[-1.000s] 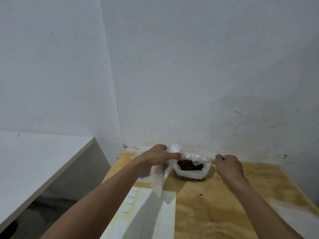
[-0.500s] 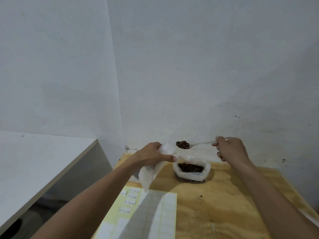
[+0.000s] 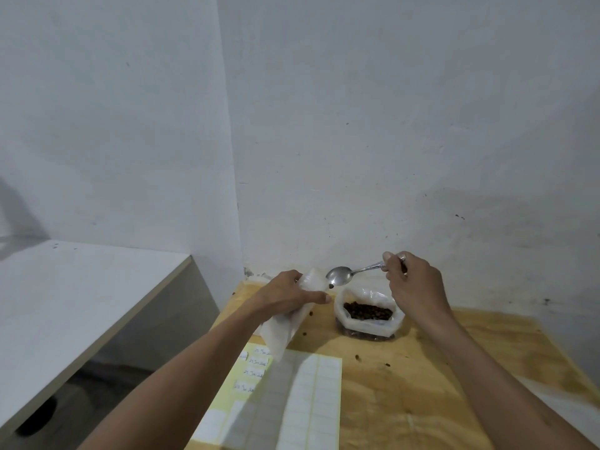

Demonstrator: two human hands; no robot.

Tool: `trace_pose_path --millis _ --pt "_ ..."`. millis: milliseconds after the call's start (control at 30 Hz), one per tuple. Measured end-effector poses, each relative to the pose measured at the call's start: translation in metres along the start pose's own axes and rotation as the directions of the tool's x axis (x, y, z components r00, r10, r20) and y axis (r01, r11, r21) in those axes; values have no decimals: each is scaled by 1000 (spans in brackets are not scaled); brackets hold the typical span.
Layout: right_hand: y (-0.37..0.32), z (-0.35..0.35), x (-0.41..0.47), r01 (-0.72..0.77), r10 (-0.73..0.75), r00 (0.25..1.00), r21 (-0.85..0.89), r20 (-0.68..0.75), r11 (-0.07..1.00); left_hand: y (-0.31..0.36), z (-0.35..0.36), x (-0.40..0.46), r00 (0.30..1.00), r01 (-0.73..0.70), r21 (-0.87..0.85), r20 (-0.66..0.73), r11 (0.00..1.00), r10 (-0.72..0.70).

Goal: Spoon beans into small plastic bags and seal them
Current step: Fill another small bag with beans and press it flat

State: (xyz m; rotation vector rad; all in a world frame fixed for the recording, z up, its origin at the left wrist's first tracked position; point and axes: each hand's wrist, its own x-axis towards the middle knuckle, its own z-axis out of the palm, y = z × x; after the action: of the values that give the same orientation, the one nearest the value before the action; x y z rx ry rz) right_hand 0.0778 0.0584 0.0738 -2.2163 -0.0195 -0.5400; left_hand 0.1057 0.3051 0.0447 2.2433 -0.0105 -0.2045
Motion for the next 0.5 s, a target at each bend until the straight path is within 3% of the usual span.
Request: trace_pose_path --millis 133,233,367,500 --pt "17 -14 3 37 -44 998 -119 -54 992 3 1 -2 998 -25 -68 -56 997 21" --pt "33 -22 -5 145 -157 987 -258 -27 955 5 -2 -3 994 -81 -105 -78 991 73" --pt "57 -17 -24 403 -376 913 -503 160 765 13 -10 -5 988 -147 -304 -85 941 127" --pt "67 -16 -41 595 -488 803 -517 343 615 24 -11 -9 992 -124 -563 -84 817 93"
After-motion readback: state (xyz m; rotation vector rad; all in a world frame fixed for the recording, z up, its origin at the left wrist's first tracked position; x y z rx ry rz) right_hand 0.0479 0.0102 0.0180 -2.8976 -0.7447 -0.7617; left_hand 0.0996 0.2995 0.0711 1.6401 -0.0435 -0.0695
